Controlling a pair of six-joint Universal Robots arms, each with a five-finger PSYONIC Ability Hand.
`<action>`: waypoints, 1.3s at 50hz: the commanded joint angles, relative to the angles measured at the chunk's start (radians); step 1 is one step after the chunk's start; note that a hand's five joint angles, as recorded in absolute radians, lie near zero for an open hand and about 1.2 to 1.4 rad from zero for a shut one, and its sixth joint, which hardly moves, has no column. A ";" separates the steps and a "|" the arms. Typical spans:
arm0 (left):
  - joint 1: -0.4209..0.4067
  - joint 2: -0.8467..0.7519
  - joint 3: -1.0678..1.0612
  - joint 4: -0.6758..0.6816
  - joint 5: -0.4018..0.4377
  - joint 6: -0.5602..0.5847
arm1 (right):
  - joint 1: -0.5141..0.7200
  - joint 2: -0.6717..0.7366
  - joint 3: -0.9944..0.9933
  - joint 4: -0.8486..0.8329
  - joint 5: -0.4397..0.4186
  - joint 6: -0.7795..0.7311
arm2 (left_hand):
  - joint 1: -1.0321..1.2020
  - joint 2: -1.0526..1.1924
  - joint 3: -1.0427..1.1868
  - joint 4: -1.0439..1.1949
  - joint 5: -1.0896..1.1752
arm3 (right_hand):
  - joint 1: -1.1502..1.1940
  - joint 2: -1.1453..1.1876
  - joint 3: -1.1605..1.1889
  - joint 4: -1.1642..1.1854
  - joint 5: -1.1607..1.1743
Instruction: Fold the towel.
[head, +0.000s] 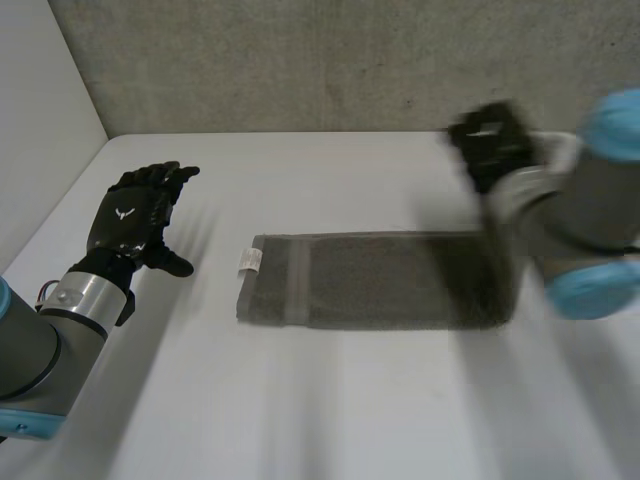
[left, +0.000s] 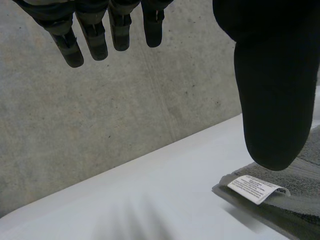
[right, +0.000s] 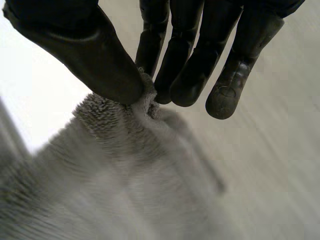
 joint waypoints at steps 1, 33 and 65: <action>0.000 -0.003 -0.001 0.001 0.000 0.000 | 0.346 0.228 -0.128 -0.001 -0.005 -0.036 | 0.006 0.007 0.010 0.010 -0.026 | 0.086 0.076 0.058 0.058 0.064; -0.104 -0.024 0.067 -0.003 -0.014 0.008 | -0.025 -0.005 0.440 -0.035 -0.048 0.292 | 0.006 0.007 0.010 0.010 -0.026 | -1.136 -1.146 -1.164 -1.164 -1.157; -0.120 0.078 0.071 -0.010 -0.063 0.000 | 0.501 0.283 0.083 -0.154 -0.135 -0.605 | 0.005 0.006 0.009 0.009 -0.027 | 0.086 0.076 0.058 0.058 0.064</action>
